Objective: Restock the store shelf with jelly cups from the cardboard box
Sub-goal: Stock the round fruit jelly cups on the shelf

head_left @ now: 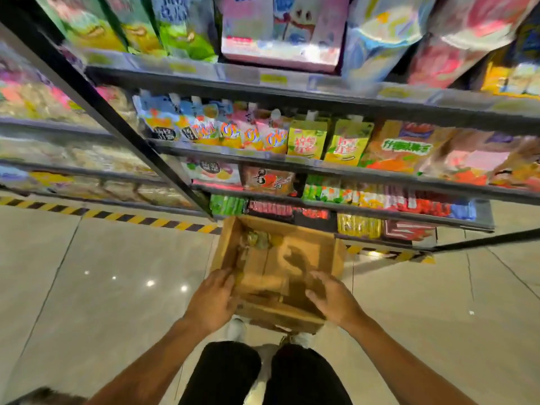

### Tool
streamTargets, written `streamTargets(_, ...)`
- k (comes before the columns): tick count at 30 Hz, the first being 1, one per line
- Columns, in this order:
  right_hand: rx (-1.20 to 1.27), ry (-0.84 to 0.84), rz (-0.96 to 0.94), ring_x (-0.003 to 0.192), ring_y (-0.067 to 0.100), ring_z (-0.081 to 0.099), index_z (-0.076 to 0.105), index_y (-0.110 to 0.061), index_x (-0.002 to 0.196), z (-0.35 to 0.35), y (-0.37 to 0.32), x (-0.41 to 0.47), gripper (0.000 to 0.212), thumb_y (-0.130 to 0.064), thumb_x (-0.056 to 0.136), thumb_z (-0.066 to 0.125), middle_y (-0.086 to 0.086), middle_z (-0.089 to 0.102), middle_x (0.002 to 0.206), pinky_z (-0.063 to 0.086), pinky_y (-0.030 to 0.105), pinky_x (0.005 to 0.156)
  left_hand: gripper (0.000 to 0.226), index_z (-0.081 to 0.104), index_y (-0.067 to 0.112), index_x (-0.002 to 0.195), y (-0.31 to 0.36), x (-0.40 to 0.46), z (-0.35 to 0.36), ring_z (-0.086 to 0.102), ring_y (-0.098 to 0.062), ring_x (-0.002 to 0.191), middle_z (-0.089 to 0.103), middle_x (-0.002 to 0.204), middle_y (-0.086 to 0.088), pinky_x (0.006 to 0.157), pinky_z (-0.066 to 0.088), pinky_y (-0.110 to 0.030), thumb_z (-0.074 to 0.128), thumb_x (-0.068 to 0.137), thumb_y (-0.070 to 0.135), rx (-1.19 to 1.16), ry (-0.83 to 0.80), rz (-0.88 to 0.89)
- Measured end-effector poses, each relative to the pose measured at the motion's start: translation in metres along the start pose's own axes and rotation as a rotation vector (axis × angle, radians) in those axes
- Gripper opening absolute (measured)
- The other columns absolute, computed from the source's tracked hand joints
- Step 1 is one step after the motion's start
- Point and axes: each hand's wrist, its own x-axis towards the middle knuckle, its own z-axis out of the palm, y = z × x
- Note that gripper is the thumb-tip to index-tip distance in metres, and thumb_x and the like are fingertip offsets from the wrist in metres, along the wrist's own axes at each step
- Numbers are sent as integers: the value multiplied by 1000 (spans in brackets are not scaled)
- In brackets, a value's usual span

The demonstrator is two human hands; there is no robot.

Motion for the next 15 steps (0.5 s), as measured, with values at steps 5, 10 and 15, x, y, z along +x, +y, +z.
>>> streamTargets(5, -19, -29, 89, 134, 23, 53, 42, -34, 149, 77, 54, 108, 57, -47, 97, 60, -4, 56, 143, 45, 35, 108, 60, 50, 17, 143, -47, 70, 100, 52, -32, 130, 50, 145, -7, 104, 48, -42, 68, 89, 38, -26, -79, -53)
streamTargets(10, 42, -80, 147, 134, 19, 52, 38, -29, 151, 155, 108, 216, 61, -42, 97, 63, -5, 56, 144, 41, 28, 108, 68, 29, 23, 155, -92, 142, 199, 31, -36, 146, 29, 159, -9, 115, 38, -51, 55, 95, 43, 29, -191, -38)
streamTargets(15, 196, -88, 180, 122, 12, 52, 34, -22, 154, 213, 145, 306, 61, -23, 100, 62, -3, 55, 133, 38, 12, 89, 66, 19, 30, 156, -133, 201, 275, 15, -35, 152, 16, 164, -7, 122, 25, -52, 47, 99, 47, 55, -328, -131)
